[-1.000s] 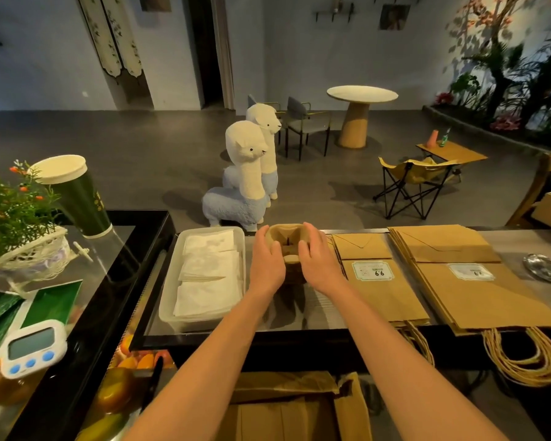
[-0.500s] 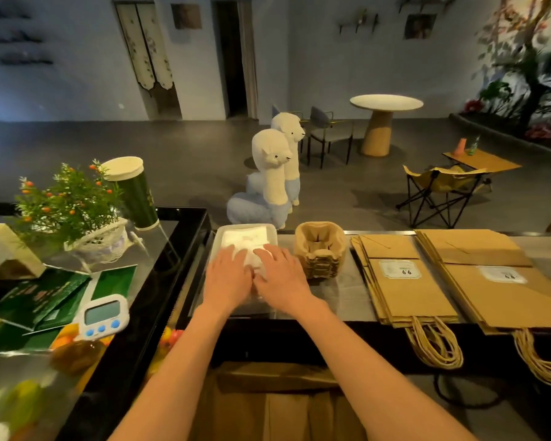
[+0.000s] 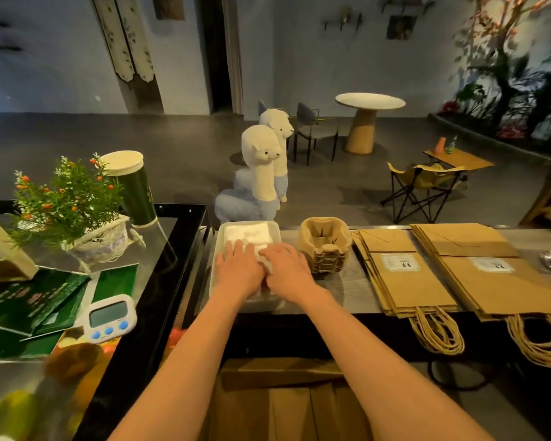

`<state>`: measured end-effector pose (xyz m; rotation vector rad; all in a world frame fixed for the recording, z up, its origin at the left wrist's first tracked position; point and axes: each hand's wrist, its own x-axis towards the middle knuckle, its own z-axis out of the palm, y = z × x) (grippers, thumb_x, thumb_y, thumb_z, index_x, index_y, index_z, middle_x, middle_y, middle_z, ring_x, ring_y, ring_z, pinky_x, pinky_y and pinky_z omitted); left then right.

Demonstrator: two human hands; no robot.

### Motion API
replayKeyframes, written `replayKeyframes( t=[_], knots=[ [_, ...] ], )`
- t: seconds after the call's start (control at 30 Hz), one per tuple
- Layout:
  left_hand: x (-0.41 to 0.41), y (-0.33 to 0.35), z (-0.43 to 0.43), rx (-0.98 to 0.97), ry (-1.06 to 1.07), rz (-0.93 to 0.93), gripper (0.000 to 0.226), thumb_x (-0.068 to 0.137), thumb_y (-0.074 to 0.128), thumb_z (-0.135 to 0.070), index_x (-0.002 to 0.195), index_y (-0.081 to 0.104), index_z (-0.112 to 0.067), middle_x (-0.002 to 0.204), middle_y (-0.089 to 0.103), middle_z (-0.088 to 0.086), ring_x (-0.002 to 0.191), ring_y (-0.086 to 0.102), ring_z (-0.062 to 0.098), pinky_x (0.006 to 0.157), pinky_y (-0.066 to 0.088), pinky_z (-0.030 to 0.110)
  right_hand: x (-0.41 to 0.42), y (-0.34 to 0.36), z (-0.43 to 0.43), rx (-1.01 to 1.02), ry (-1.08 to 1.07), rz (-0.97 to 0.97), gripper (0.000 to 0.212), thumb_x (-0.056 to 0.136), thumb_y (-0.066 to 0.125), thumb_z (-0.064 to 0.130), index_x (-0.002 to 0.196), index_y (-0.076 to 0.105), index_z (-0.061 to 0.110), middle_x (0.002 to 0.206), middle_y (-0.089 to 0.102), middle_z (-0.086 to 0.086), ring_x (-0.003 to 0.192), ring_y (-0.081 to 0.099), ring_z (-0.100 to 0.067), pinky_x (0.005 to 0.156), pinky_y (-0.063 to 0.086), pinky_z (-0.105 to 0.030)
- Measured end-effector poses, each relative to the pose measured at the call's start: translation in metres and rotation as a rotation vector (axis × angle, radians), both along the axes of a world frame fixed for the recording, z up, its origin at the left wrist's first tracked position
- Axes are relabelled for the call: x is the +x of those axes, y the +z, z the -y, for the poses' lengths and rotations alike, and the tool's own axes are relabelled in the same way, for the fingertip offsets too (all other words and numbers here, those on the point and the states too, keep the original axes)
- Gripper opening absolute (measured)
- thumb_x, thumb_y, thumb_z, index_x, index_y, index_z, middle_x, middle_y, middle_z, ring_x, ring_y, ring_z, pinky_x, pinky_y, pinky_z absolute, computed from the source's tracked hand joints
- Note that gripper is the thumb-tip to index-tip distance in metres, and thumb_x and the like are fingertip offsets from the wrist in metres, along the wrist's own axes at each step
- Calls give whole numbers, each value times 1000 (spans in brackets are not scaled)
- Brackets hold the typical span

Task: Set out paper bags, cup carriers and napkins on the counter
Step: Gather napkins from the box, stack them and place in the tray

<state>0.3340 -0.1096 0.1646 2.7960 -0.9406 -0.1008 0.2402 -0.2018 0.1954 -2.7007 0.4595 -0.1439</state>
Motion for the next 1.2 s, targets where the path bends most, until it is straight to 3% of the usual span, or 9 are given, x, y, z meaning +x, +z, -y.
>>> replayKeyframes(
  t=[0.13, 0.27, 0.4, 0.5, 0.67, 0.87, 0.97, 1.07, 1.2],
  knots=[
    [-15, 18, 28, -355, -1, 182, 49, 103, 50, -34, 148, 44, -15, 154, 47, 10, 144, 39, 29, 121, 29, 45, -21, 4, 15, 76, -144, 392, 39, 94, 59, 9, 131, 59, 20, 137, 54, 2, 123, 51, -18, 99, 43, -31],
    [-49, 36, 70, -784, 32, -395, 49, 104, 47, -32, 151, 38, -24, 154, 45, 3, 138, 47, 24, 113, 42, 48, -49, 14, 57, 34, -430, 739, 31, 90, 67, 11, 120, 62, 17, 123, 56, 1, 111, 52, -14, 92, 51, -31],
    [-64, 31, 100, -784, 31, -587, 62, 105, 49, -29, 160, 20, -22, 161, 32, 5, 145, 38, 26, 119, 37, 46, -58, 11, 99, 395, -513, 387, 63, 100, 60, 26, 156, 31, 21, 160, 33, -2, 145, 31, -22, 119, 32, -42],
    [-67, 20, 111, -807, 112, -701, 49, 107, 44, -26, 154, 27, -22, 153, 41, 6, 136, 45, 23, 116, 39, 41, -60, 11, 106, 690, -410, 255, 60, 107, 40, 21, 161, 16, 27, 165, 26, 0, 150, 26, -21, 117, 28, -39],
    [-70, 17, 117, -813, 161, -646, 50, 106, 41, -18, 155, 31, -18, 152, 44, 6, 136, 45, 22, 118, 37, 40, -65, 13, 114, 613, -315, 223, 60, 109, 33, 19, 163, 6, 23, 167, 21, -3, 152, 23, -22, 120, 23, -37],
    [-120, 36, 141, -820, 85, 90, 52, 99, 56, -17, 148, 43, -11, 151, 46, 10, 142, 39, 25, 116, 36, 42, -85, 18, 156, 375, -248, 184, 53, 108, 35, 44, 157, 27, 24, 159, 36, -6, 138, 45, -26, 105, 42, -44],
    [-154, 34, 169, -810, -122, -44, 42, 100, 56, -21, 141, 49, -20, 140, 55, -2, 122, 54, 15, 99, 50, 38, -110, 11, 187, 266, -317, 227, 43, 107, 44, 34, 149, 39, 23, 150, 44, -5, 125, 54, -25, 89, 43, -37],
    [-172, 12, 198, -734, -52, -358, 38, 100, 56, -30, 137, 50, -29, 131, 58, -9, 118, 59, 12, 100, 51, 42, -136, -8, 223, 215, -372, 131, 50, 101, 54, 31, 149, 40, 23, 151, 44, -5, 132, 47, -25, 103, 45, -40],
    [-188, -20, 229, -516, 62, -454, 55, 100, 51, -42, 149, 42, -21, 159, 37, 7, 142, 41, 28, 117, 35, 49, -165, -44, 249, 131, -407, -91, 70, 101, 50, 49, 157, 24, 17, 164, 23, -13, 151, 20, -33, 122, 25, -48]
  ],
)
